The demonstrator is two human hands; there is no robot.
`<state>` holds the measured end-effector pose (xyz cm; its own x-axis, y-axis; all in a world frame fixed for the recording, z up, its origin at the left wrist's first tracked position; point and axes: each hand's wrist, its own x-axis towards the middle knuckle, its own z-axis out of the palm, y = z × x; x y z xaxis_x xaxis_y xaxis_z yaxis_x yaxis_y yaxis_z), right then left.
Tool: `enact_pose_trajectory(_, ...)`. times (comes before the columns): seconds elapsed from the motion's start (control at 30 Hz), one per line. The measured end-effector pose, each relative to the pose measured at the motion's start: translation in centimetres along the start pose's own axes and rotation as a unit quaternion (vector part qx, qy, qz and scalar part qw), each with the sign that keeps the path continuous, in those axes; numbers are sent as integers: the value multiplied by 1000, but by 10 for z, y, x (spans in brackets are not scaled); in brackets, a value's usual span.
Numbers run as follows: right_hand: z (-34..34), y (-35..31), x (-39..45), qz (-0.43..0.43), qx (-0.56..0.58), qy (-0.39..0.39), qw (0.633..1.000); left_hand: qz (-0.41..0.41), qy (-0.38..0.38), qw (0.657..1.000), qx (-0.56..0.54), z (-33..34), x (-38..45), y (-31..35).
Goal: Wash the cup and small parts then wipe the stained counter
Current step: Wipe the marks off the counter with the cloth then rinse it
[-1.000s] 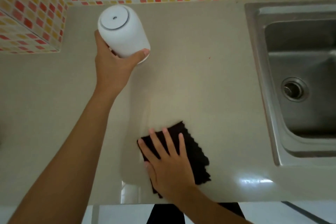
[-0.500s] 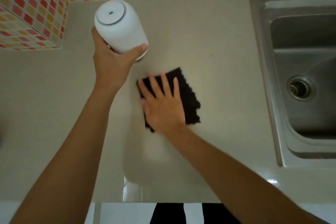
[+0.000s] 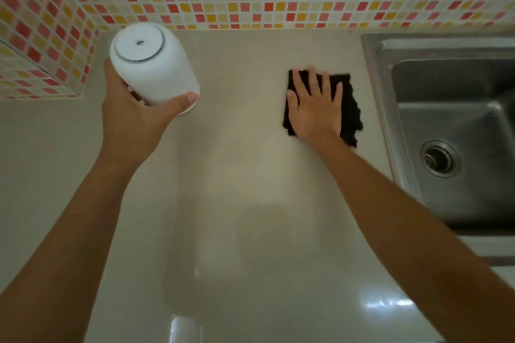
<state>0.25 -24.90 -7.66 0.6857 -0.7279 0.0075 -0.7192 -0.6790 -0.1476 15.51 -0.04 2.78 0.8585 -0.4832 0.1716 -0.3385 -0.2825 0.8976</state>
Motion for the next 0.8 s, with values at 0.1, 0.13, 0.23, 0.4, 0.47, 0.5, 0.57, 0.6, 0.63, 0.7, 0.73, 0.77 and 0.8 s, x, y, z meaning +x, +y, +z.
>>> enact_pose_trajectory(0.1,3,-27,-117,-49,12,15,999,-4,12,1000,0,-12,15,1)
enact_pose_trajectory(0.13,1,-44,-164,-99,23,-10,995,-5,18,1000,-3,-15,20,2)
enact_pose_trajectory(0.23,-5,-89,-253,-273,54,-97,956,-4,51,999,-14,-17,29,8)
enact_pose_trajectory(0.4,10,-128,-126,-358,65,-66,929,-7,64,998,-25,-13,23,18)
enact_pose_trajectory(0.47,13,-139,-41,-256,36,-55,964,-5,58,998,-15,-15,16,17)
enact_pose_trajectory(0.5,13,-141,-7,-198,28,-58,978,-5,54,999,-7,-18,11,17)
enact_pose_trajectory(0.57,14,-145,30,-123,24,-58,990,-1,42,999,5,-25,5,14)
enact_pose_trajectory(0.6,14,-146,30,-114,23,-52,992,-1,36,999,8,-28,3,13)
enact_pose_trajectory(0.63,14,-144,14,-125,24,-47,991,0,32,999,11,-30,3,13)
enact_pose_trajectory(0.7,17,-138,-52,-199,43,-34,978,-1,32,999,10,-32,5,13)
enact_pose_trajectory(0.73,14,-133,-96,-252,56,-38,965,-6,35,999,6,-31,6,13)
enact_pose_trajectory(0.77,10,-125,-143,-311,67,-45,947,-12,40,999,0,-29,8,13)
enact_pose_trajectory(0.8,5,-116,-189,-368,68,-65,925,-14,42,999,-5,-26,10,13)
